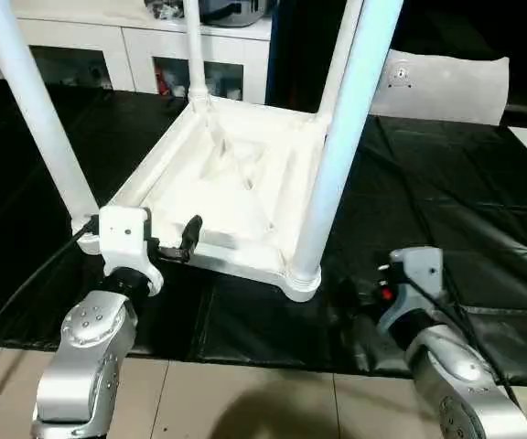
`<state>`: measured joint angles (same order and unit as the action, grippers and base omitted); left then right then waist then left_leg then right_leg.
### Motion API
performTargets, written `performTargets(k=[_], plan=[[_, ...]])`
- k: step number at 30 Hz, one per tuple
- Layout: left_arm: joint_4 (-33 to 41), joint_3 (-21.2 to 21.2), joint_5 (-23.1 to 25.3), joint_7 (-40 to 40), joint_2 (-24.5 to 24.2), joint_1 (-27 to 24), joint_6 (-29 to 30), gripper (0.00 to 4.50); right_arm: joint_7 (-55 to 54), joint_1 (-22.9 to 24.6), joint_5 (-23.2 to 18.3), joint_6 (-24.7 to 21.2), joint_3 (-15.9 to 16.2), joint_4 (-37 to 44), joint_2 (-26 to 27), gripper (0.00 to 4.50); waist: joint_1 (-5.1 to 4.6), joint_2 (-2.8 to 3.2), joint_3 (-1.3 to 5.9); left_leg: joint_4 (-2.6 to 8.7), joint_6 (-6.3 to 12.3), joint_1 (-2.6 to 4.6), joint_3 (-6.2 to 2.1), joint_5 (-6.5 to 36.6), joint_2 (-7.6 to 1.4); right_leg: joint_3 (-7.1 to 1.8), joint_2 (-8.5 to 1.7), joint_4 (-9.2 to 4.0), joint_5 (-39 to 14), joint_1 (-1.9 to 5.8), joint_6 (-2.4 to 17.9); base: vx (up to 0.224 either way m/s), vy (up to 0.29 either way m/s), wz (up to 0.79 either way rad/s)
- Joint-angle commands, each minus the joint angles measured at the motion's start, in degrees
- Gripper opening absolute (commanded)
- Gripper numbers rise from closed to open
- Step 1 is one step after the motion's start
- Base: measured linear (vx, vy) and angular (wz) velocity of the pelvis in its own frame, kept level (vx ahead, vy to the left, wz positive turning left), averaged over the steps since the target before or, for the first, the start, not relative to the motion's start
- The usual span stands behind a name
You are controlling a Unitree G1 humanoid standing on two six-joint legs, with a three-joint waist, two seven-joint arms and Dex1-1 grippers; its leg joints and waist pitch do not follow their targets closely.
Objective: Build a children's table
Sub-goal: Rotate table base
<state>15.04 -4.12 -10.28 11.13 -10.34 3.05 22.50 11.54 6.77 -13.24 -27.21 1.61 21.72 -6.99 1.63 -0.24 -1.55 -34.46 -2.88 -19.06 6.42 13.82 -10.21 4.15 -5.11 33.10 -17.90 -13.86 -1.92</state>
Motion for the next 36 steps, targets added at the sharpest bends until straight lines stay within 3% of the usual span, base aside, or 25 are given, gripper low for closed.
performTargets(k=[1, 11, 12, 13, 14, 15, 16, 17, 18, 19, 20, 21, 22, 23, 24, 26, 27, 28, 29, 30, 31, 32, 33, 35, 36], plan=[[-0.6, 0.5, 0.2, 0.5, -0.3, 0.9, -0.3, 4.49, -0.3, 0.1, 0.6, 0.7, -0.3, 0.3, -0.5, 4.5, -0.18, 0.76, 2.7, 3.55, 11.61, -0.1, 0.78, -3.3, -0.25, -0.91, -0.01, -3.52, 1.3, 2.31, 11.6, 0.0, 0.0, 0.0], [-1.7, 0.6, 0.1, 1.0, -0.3, 1.3, -1.2, 4.49, 1.0, -0.9, 2.2, -0.7, 1.8, -0.6, -2.3, 4.5, -0.16, 0.51, 2.75, 3.58, 11.57, -0.08, 0.64, -3.5, -0.3, -0.77, 0.15, -3.53, 1.2, 2.41, 10.5, 0.0, 0.0, 0.0], [-1.8, 0.6, 0.1, 1.0, -0.2, 1.2, -1.3, 4.49, 1.1, -0.9, 2.1, -0.5, 1.8, -0.7, -2.3, 4.5, 1.32, -0.91, 2.29, 2.0, 15.85, -5.44, -0.14, -4.5, 2.11, 0.84, -1.29, -5.49, 1.6, 5.56, 7.1, 0.011, 0.004, 0.21], [-1.8, 0.6, 0.1, 1.0, -0.2, 1.2, -1.3, 4.49, 1.1, -0.9, 2.1, -0.5, 1.8, -0.7, -2.3, 4.5, 1.46, 1.03, 2.99, 1.73, 17.15, -4.47, 0.07, -5.5, 2.48, 1.71, -2.23, -5.85, 1.4, 5.93, 5.9, 0.011, 0.004, 0.21], [-1.9, 0.7, 0.1, 1.0, -0.1, 1.1, -1.5, 4.49, 1.1, -0.7, 1.8, -0.1, 1.6, -0.7, -1.9, 4.5, -1.14, 1.74, 3.26, 2.99, 16.56, 1.89, -2.52, -8.2, -0.99, 2.11, 0.89, -2.82, -1.3, 1.59, 7.1, 0.07, -0.014, 0.35], [-2.0, 0.7, 0.1, 1.0, -0.1, 1.0, -1.6, 4.49, 1.1, -0.6, 1.6, 0.1, 1.4, -0.7, -1.6, 4.5, -1.99, 1.97, 2.97, 3.51, 18.69, 3.7, -4.14, -8.8, -2.18, 2.42, 1.85, -0.98, -1.5, -0.47, 7.9, 0.076, -0.043, 0.11], [-2.1, 0.8, 0.0, 1.0, 0.0, 1.0, -1.6, 4.49, 0.6, -0.4, 1.2, 0.2, 0.8, -0.7, -1.1, 4.5, -3.22, 1.61, 2.88, 3.85, 23.82, 6.45, -6.54, -6.6, -4.14, 1.96, 1.31, 1.8, -3.2, -4.04, 8.5, 0.076, -0.043, 0.11], [-2.1, 0.8, 0.0, 1.0, 0.0, 1.1, -1.6, 4.49, 0.5, -0.4, 1.2, 0.2, 0.7, -0.7, -1.0, 4.5, -3.41, 1.23, 2.68, 3.93, 26.11, 6.81, -7.1, -5.6, -4.67, 1.24, 0.74, 2.66, -3.1, -5.04, 8.3, 0.025, -0.052, 0.02], [-2.1, 0.8, 0.1, 1.1, 0.0, 1.1, -1.6, 4.49, 0.5, -0.4, 1.3, 0.2, 0.7, -0.7, -1.1, 4.5, -3.25, 0.36, 2.21, 3.62, 27.61, 5.31, -5.88, -3.9, -3.61, -0.4, -0.76, 1.55, -0.5, -4.48, 8.4, 0.0, 0.0, 0.0], [-2.2, 0.8, 0.0, 1.1, 0.1, 1.1, -1.7, 4.49, 0.6, -0.4, 1.5, 0.4, 0.7, -0.6, -1.3, 4.5, -1.51, -0.65, 2.05, 0.85, 23.2, -0.96, -0.94, -4.2, 1.06, -3.22, -2.82, -2.81, 4.0, 1.33, 9.7, 0.0, 0.0, 0.0], [-2.2, 0.8, 0.0, 1.1, 0.1, 1.1, -1.7, 4.49, 0.6, -0.4, 1.5, 0.4, 0.7, -0.6, -1.3, 4.5, 0.07, -0.04, 2.55, -0.4, 17.38, -4.04, 0.12, -4.4, 1.18, -4.1, -4.35, -4.81, -0.8, 4.25, 9.7, 0.0, 0.0, 0.0], [-2.5, 0.8, 0.0, 1.2, 0.0, 1.2, -1.9, 4.49, 0.5, -0.3, 1.8, 0.6, 0.9, -0.6, -1.6, 4.5, -0.25, -0.59, 2.3, -0.33, 14.72, -4.74, 0.4, -4.4, 1.06, -3.92, -3.8, -5.12, -3.1, 4.35, 9.8, 0.0, 0.0, 0.0], [-2.6, 0.9, 0.0, 1.3, 0.0, 1.2, -2.0, 4.49, 0.4, -0.2, 1.8, 0.6, 0.9, -0.5, -1.7, 4.5, -0.14, 0.47, 2.41, 1.06, 10.58, -3.69, 0.47, -4.0, 0.36, -2.67, -2.31, -4.88, -5.0, 4.24, 10.3, 0.0, 0.0, 0.0], [-2.6, 0.9, 0.0, 1.3, 0.0, 1.2, -2.1, 4.49, 0.4, -0.1, 1.8, 0.6, 0.8, -0.5, -1.7, 4.5, -0.49, 0.61, 2.4, 1.6, 9.38, -2.94, 0.41, -3.4, 0.2, -2.2, -1.32, -4.61, -4.6, 3.75, 10.5, 0.0, 0.0, 0.0], [-2.7, 1.0, 0.0, 1.4, 0.0, 1.2, -2.1, 4.49, 0.5, -0.1, 1.7, 0.5, 0.7, -0.5, -1.5, 4.5, -0.91, 1.0, 2.67, 2.46, 8.38, -1.17, -0.07, -2.4, -0.12, -1.4, 0.01, -3.87, -2.3, 3.16, 10.6, 0.0, 0.0, 0.0], [-2.9, 1.0, 0.0, 1.6, 0.0, 1.3, -2.2, 4.49, 0.6, 0.0, 1.2, -0.7, 0.5, -0.4, -1.2, 4.5, -1.73, 1.26, 2.81, 3.15, 11.51, 0.15, -1.09, -3.7, -0.46, -0.72, 0.79, -2.92, 1.8, 2.63, 10.5, 0.0, 0.0, 0.0], [-2.9, 1.0, 0.0, 1.6, 0.0, 1.3, -2.2, 4.49, 0.9, 0.0, 1.1, -0.8, 0.5, -0.4, -1.2, 4.5, -2.66, 2.43, 3.38, 3.67, 8.56, 5.09, -0.65, -2.4, -2.98, -1.74, 1.47, -0.93, 0.9, -0.65, 11.1, 0.095, -0.038, -0.12], [-3.0, 1.0, 0.0, 1.6, 0.0, 1.3, -2.2, 4.49, 1.2, 0.0, 1.1, -0.7, 0.5, -0.4, -1.3, 4.5, -3.15, 1.72, 2.12, 5.15, 5.5, 8.06, -1.77, 7.4, -6.71, -1.56, 0.99, 1.31, -2.9, -4.29, 12.3, 0.095, -0.038, -0.12], [-3.0, 1.0, 0.0, 1.6, 0.1, 1.3, -2.3, 4.49, 1.4, -0.1, 1.1, -0.4, 0.7, -0.5, -1.5, 4.5, -3.61, 0.82, 2.14, 5.72, 4.94, 7.95, -1.68, 8.7, -7.16, -1.75, 0.58, 2.11, -1.3, -4.43, 11.9, 0.087, -0.047, -0.43], [-3.0, 0.9, 0.0, 1.7, 0.1, 1.3, -2.3, 4.49, 1.5, -0.2, 1.2, -0.2, 0.9, -0.5, -1.6, 4.5, -2.88, 0.14, 1.76, 5.06, 4.38, 7.67, 0.6, 9.4, -5.83, -3.21, -0.33, 1.35, 2.5, -4.41, 12.1, 0.047, -0.015, -0.61], [-2.9, 0.9, 0.0, 1.7, 0.0, 1.1, -2.3, 4.49, 1.7, -0.3, 1.4, 0.5, 1.0, -0.8, -2.0, 4.5, -0.1, -2.36, 2.29, 0.94, 6.31, -2.39, 3.15, 5.1, 1.62, -6.54, -0.31, -2.29, 10.5, 4.16, 9.9, 0.047, -0.015, -0.61], [-2.8, 0.9, 0.0, 1.7, 0.0, 0.9, -2.3, 4.49, 1.7, -0.3, 1.5, 0.7, 0.9, -0.9, -2.0, 4.5, 0.36, -1.0, 3.27, -0.42, 8.0, -4.17, 2.37, 1.4, 1.87, -8.53, -2.06, -2.78, 19.0, 5.6, 8.0, 0.093, -0.012, -0.26], [-2.8, 1.0, 0.0, 1.7, -0.1, 0.8, -2.3, 4.49, 1.7, -0.4, 1.6, 0.8, 0.9, -0.9, -2.1, 4.5, 0.27, -0.67, 3.57, -0.77, 7.67, -5.2, 1.66, -0.7, 1.77, -7.84, -1.06, -2.04, 22.1, 6.23, 7.6, 0.108, -0.007, 0.04], [-2.6, 1.0, -0.1, 1.7, -0.3, 0.6, -2.3, 4.49, 1.7, -0.5, 1.7, 0.8, 0.9, -1.2, -2.1, 4.5, -0.1, 0.42, 3.82, 0.37, 6.11, -3.26, 1.19, -4.5, 2.2, -5.39, 2.74, -0.35, 30.4, 5.4, 4.3, 0.095, -0.006, 0.05], [-2.6, 0.9, -0.1, 1.6, -0.3, 0.5, -2.2, 4.49, 1.8, -0.5, 1.9, 1.0, 1.0, -1.3, -2.3, 4.5, -1.0, 1.29, 4.26, 1.15, 8.12, 1.01, -0.38, -8.6, 0.65, -2.99, 4.52, 1.91, 31.7, 2.78, 1.9, 0.138, -0.035, 0.09]])
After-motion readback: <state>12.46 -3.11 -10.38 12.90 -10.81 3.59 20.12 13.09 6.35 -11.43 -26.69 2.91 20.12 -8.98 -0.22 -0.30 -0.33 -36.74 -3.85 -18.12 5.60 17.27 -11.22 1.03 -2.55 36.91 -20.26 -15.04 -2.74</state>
